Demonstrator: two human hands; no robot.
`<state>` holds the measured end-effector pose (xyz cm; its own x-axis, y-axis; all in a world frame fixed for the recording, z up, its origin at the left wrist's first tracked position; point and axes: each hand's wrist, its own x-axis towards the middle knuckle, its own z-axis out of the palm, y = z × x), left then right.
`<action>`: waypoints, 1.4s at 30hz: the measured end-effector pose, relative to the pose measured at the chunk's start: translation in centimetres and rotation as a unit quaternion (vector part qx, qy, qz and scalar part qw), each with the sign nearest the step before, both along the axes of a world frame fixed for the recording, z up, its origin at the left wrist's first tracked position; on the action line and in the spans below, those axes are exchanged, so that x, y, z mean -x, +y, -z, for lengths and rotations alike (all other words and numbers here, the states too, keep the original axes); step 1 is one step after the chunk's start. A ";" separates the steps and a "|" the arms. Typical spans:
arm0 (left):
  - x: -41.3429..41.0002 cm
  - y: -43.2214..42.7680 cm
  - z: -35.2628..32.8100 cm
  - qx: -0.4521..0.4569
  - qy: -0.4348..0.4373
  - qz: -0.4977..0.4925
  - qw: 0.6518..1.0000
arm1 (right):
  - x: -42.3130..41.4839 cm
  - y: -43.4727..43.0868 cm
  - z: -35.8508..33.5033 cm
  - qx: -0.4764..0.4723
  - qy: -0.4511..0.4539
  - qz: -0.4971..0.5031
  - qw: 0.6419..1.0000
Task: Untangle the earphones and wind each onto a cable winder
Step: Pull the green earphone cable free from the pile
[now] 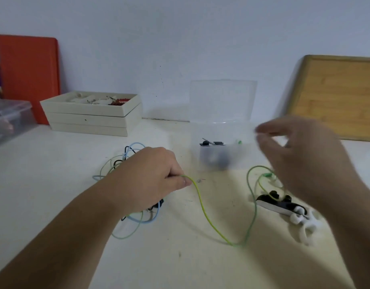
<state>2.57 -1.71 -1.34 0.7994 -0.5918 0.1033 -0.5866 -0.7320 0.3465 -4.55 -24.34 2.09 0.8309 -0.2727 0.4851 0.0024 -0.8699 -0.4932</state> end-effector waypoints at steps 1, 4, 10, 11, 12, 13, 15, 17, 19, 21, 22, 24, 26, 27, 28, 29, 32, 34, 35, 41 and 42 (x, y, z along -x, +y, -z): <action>0.1 -0.2 0.0 -0.006 -0.005 -0.004 1.000 | 0.4 1.5 0.0 -0.064 0.022 -0.092 0.993; 0.1 -0.8 0.3 -0.023 -0.029 -0.016 0.999 | 0.9 5.3 2.0 -0.081 0.187 -0.218 0.955; 0.3 -1.3 0.6 -0.027 -0.026 -0.013 0.999 | -0.1 4.1 2.8 -0.111 0.202 -0.166 0.959; 0.2 -1.1 0.6 -0.020 -0.035 -0.021 0.999 | 0.0 3.4 2.1 -0.170 0.170 -0.163 0.957; 0.0 -0.8 0.6 -0.011 -0.045 -0.030 0.998 | 0.0 2.6 1.5 -0.229 0.125 -0.156 0.953; -0.1 -0.4 0.6 -0.006 -0.049 -0.038 0.998 | -0.1 1.8 0.9 -0.289 0.071 -0.155 0.942; -0.5 0.5 0.8 0.002 -0.047 -0.064 0.997 | -0.4 0.2 0.2 -0.405 -0.033 -0.170 0.898; -0.7 1.0 0.6 0.000 -0.044 -0.084 0.996 | -0.9 -1.7 -0.5 -0.545 -0.097 -0.206 0.807; -0.8 1.5 0.5 -0.001 -0.036 -0.094 0.995 | -1.2 -4.0 -1.0 -0.653 -0.144 -0.242 0.703; -0.9 1.9 0.4 -0.003 -0.032 -0.102 0.994 | -1.8 -7.0 -0.5 -0.691 -0.202 -0.241 0.651; -0.9 2.1 0.4 -0.005 -0.030 -0.106 0.994 | -2.1 -8.2 0.0 -0.696 -0.224 -0.234 0.641; -1.1 2.3 0.3 -0.002 -0.019 -0.112 0.993 | -1.9 -11.1 1.0 -0.682 -0.228 -0.172 0.673; -1.1 2.2 0.2 -0.003 -0.004 -0.122 0.993 | -2.0 -12.6 1.3 -0.606 -0.207 -0.057 0.766; -1.0 2.1 0.1 -0.004 0.000 -0.126 0.992 | -2.0 -12.5 1.0 -0.546 -0.169 0.014 0.821; -0.9 1.9 0.1 -0.003 0.002 -0.127 0.992 | -2.4 -12.2 0.8 -0.479 -0.121 0.074 0.866; -0.8 1.7 0.1 0.001 0.001 -0.125 0.992 | -2.5 -11.4 0.6 -0.399 -0.044 0.128 0.907; -0.6 1.1 0.2 0.014 -0.008 -0.111 0.994 | -2.3 -6.5 0.5 -0.012 0.123 0.205 0.971; -0.5 0.8 0.2 0.019 -0.012 -0.095 0.995 | -1.3 -3.3 1.1 0.092 0.029 0.146 0.985; -0.5 0.7 0.3 0.023 -0.010 -0.087 0.996 | -0.7 -1.2 1.1 0.076 -0.032 0.085 0.993; -0.3 0.2 0.3 0.051 -0.008 -0.038 0.998 | -0.1 5.6 5.1 0.043 0.097 -0.266 0.958; -0.2 0.1 0.2 0.062 -0.007 -0.031 0.998 | -0.4 5.9 5.6 0.041 0.110 -0.268 0.956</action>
<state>2.76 -1.61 -1.50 0.8323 -0.5230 0.1837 -0.5467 -0.7195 0.4284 -4.16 -18.48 -3.52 0.9252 0.2530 0.2830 0.3629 -0.8080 -0.4641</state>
